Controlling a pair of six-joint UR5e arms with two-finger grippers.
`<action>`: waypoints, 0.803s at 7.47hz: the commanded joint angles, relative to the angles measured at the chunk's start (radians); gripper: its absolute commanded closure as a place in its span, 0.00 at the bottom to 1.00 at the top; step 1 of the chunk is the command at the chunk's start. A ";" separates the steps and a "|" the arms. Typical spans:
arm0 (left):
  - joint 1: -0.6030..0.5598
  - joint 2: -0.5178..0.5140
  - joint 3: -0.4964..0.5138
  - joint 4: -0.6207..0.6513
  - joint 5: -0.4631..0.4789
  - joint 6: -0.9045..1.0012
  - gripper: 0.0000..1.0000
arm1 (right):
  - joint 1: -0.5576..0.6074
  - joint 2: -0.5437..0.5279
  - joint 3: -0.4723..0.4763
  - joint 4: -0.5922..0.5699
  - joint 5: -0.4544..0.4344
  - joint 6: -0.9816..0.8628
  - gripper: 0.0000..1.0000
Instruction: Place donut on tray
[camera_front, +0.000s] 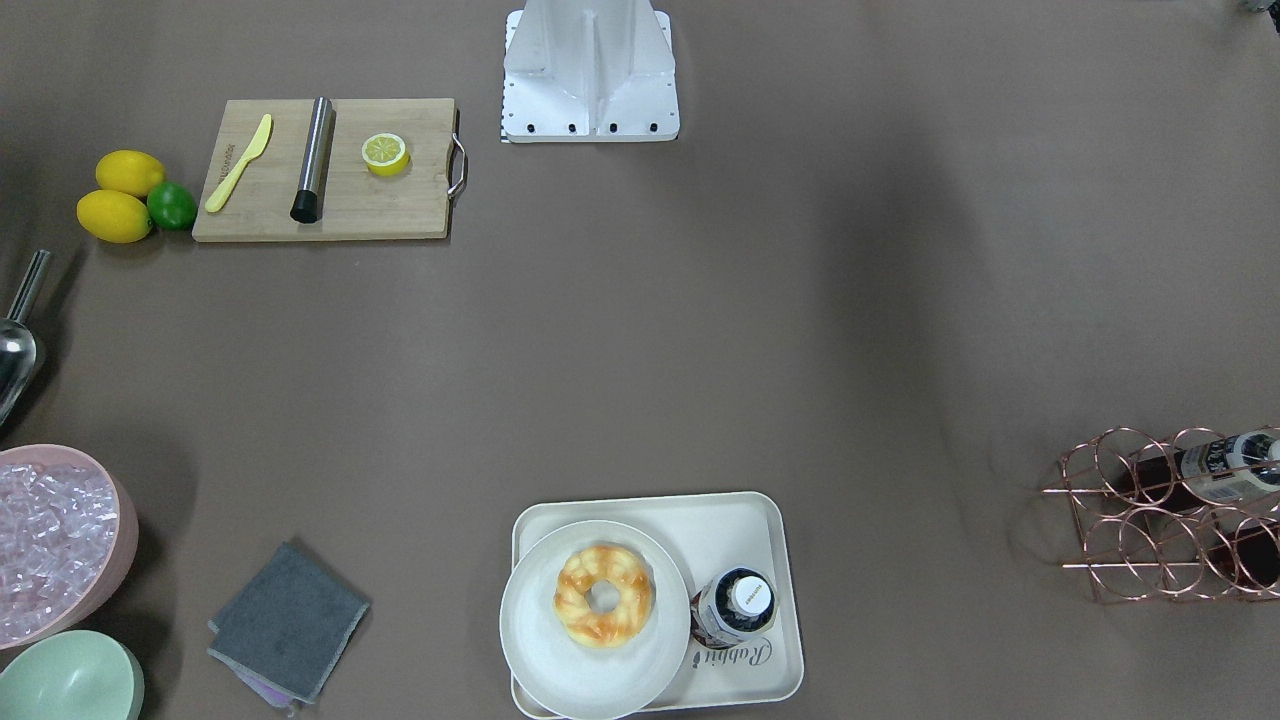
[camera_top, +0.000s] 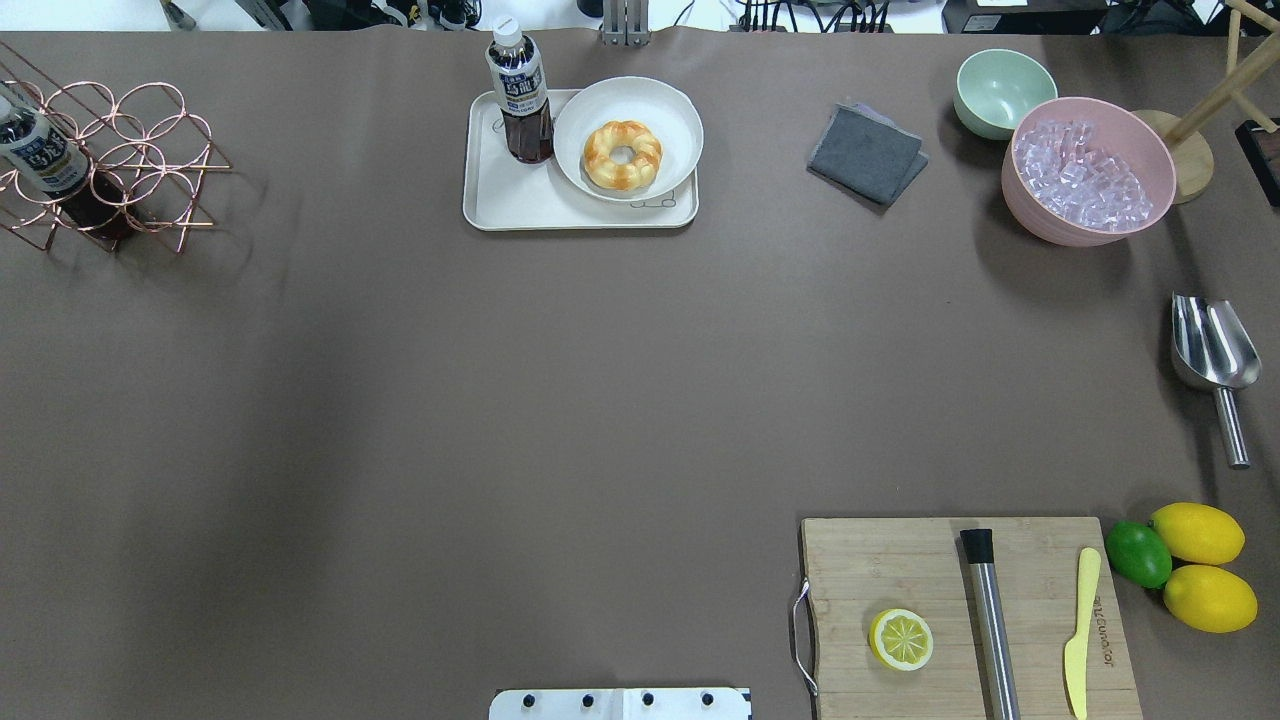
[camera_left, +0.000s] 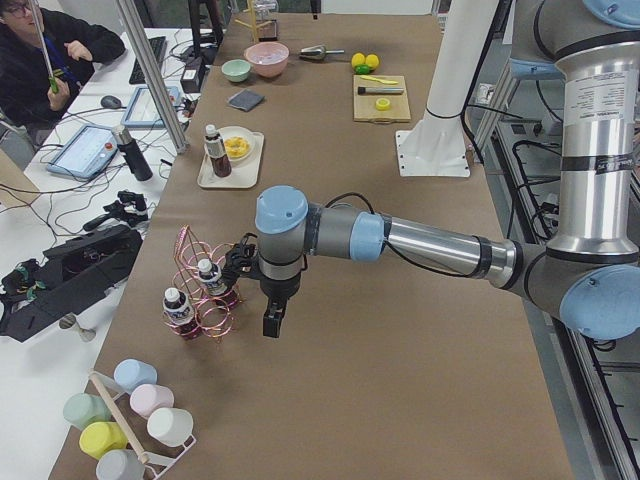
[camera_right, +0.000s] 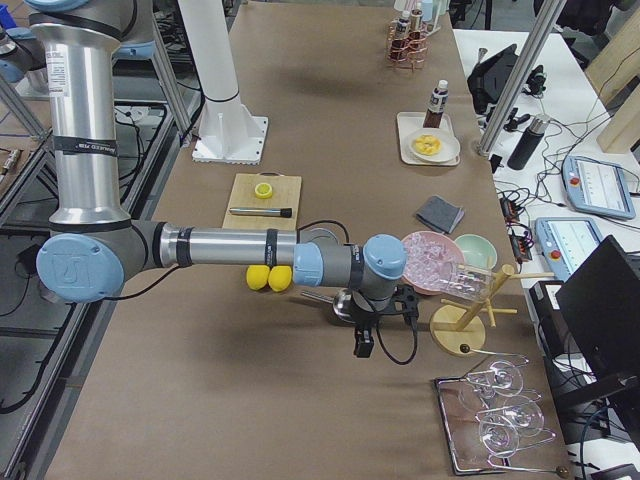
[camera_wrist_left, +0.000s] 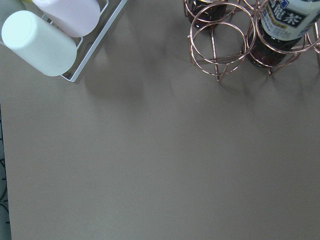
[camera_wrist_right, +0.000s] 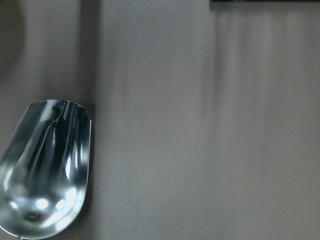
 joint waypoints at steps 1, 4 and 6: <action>0.022 -0.003 0.004 0.002 0.000 0.000 0.02 | 0.020 -0.008 -0.014 -0.001 0.006 0.000 0.00; 0.041 -0.076 0.001 0.193 0.000 -0.003 0.02 | 0.019 -0.011 -0.014 -0.001 0.006 0.000 0.00; 0.040 -0.077 0.004 0.189 0.000 0.000 0.02 | 0.019 -0.011 -0.014 -0.001 0.007 0.000 0.00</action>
